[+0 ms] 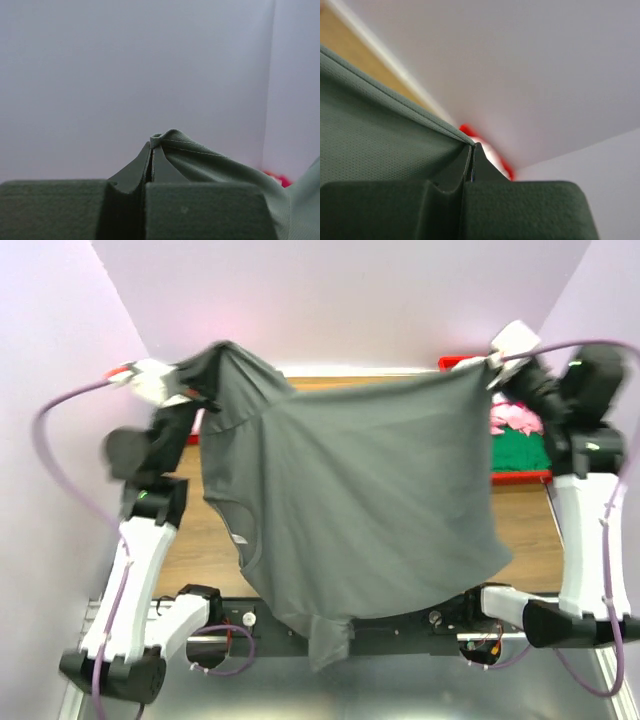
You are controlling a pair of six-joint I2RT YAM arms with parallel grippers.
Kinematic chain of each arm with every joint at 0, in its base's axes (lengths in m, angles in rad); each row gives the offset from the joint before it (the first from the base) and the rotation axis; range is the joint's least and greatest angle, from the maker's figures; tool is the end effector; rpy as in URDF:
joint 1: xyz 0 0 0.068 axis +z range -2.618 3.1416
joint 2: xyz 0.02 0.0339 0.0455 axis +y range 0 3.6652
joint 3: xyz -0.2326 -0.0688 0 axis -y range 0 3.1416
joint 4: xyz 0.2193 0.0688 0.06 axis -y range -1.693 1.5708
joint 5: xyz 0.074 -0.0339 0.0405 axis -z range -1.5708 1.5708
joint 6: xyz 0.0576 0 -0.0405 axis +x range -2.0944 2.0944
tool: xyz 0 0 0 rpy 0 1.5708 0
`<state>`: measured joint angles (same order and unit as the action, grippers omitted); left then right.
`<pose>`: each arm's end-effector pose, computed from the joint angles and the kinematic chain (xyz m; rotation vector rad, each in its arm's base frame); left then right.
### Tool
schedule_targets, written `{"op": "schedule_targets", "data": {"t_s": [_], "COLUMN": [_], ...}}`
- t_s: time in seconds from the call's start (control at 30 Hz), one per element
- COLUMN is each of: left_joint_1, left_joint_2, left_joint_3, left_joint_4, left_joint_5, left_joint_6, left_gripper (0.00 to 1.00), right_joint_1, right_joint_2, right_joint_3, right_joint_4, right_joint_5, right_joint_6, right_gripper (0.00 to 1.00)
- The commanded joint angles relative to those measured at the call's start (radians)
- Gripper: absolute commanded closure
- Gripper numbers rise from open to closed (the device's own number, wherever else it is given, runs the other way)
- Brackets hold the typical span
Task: Fold and stack the t-shirts
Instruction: Flatten the tshirt out
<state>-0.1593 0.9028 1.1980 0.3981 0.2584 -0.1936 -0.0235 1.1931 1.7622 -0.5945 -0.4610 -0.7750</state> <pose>0.1636 -0.0412 0.5002 0.2285 0.8838 -0.4416 0.2127 0.0206 0.4952 -0.9039 1.3194 -0.2538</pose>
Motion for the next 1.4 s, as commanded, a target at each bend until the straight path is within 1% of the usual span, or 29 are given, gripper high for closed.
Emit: {"op": "schedule_targets", "data": {"t_s": [0.0,0.03,0.07,0.1,0.13,0.17,0.2,0.23,0.27,0.3,0.33,0.37,0.4,0.43,0.47,0.5,0.57,0.63,0.73,0.87,0.97,1.17,1.37], "left_joint_1": [0.003,0.003,0.004,0.004,0.004,0.004,0.004,0.004,0.004,0.006,0.007,0.007,0.009,0.009,0.009,0.010,0.010,0.012,0.015,0.018,0.023,0.030,0.029], "left_joint_2": [0.126,0.168,0.267,0.324,0.381,0.501,0.563,0.624,0.742,0.801,0.856,0.954,0.997,1.031,1.091,1.117,1.169,1.190,1.213,1.194,1.141,1.020,0.943], "left_joint_3": [-0.167,-0.207,-0.218,-0.219,-0.200,-0.181,-0.160,-0.091,-0.053,-0.010,0.090,0.136,0.182,0.262,0.299,0.361,0.411,0.455,0.486,0.476,0.420,0.299,0.209], "left_joint_4": [0.082,0.091,0.108,0.111,0.113,0.113,0.107,0.091,0.050,0.018,-0.014,-0.045,-0.104,-0.126,-0.146,-0.184,-0.211,-0.228,-0.237,-0.231,-0.191,-0.124,-0.084], "left_joint_5": [0.016,0.013,0.009,0.015,0.021,0.025,0.042,0.041,0.035,0.025,0.024,0.018,0.006,-0.001,-0.007,-0.019,-0.024,-0.031,-0.025,-0.022,-0.018,0.041,0.058], "left_joint_6": [0.062,0.075,0.085,0.092,0.094,0.095,0.101,0.105,0.109,0.114,0.117,0.118,0.120,0.120,0.118,0.118,0.118,0.118,0.125,0.140,0.160,0.171,0.189], "left_gripper": [1.00,1.00,1.00,1.00,1.00,1.00,1.00,1.00,1.00,1.00,1.00,1.00,1.00,1.00,1.00,1.00,1.00,1.00,1.00,1.00,1.00,1.00,1.00], "right_joint_1": [-0.006,-0.006,-0.006,-0.006,-0.006,-0.004,-0.004,-0.003,0.002,0.004,0.007,0.017,0.019,0.022,0.022,0.022,0.020,0.020,0.022,0.022,0.020,0.022,0.022], "right_joint_2": [0.002,0.031,0.049,0.071,0.139,0.179,0.230,0.329,0.392,0.446,0.500,0.611,0.655,0.702,0.738,0.800,0.838,0.875,0.884,0.864,0.830,0.751,0.665], "right_joint_3": [-0.258,-0.323,-0.430,-0.482,-0.518,-0.544,-0.578,-0.583,-0.575,-0.537,-0.503,-0.471,-0.437,-0.364,-0.336,-0.278,-0.235,-0.196,-0.175,-0.168,-0.181,-0.265,-0.345], "right_joint_4": [-0.004,0.039,0.074,0.109,0.177,0.217,0.255,0.318,0.341,0.358,0.369,0.369,0.371,0.369,0.371,0.369,0.369,0.369,0.369,0.371,0.369,0.371,0.369], "right_joint_5": [-0.117,-0.134,-0.158,-0.171,-0.183,-0.197,-0.202,-0.206,-0.203,-0.200,-0.194,-0.167,-0.153,-0.134,-0.104,-0.091,-0.055,-0.032,0.010,0.044,0.038,-0.011,-0.021], "right_joint_6": [-0.021,-0.029,-0.036,-0.037,-0.040,-0.038,-0.015,-0.014,-0.006,0.012,0.022,0.034,0.057,0.068,0.080,0.101,0.117,0.132,0.148,0.154,0.143,0.102,0.086], "right_gripper": [1.00,1.00,1.00,1.00,1.00,0.99,0.99,1.00,1.00,1.00,0.99,1.00,0.99,1.00,1.00,1.00,0.99,1.00,1.00,1.00,1.00,1.00,1.00]}}
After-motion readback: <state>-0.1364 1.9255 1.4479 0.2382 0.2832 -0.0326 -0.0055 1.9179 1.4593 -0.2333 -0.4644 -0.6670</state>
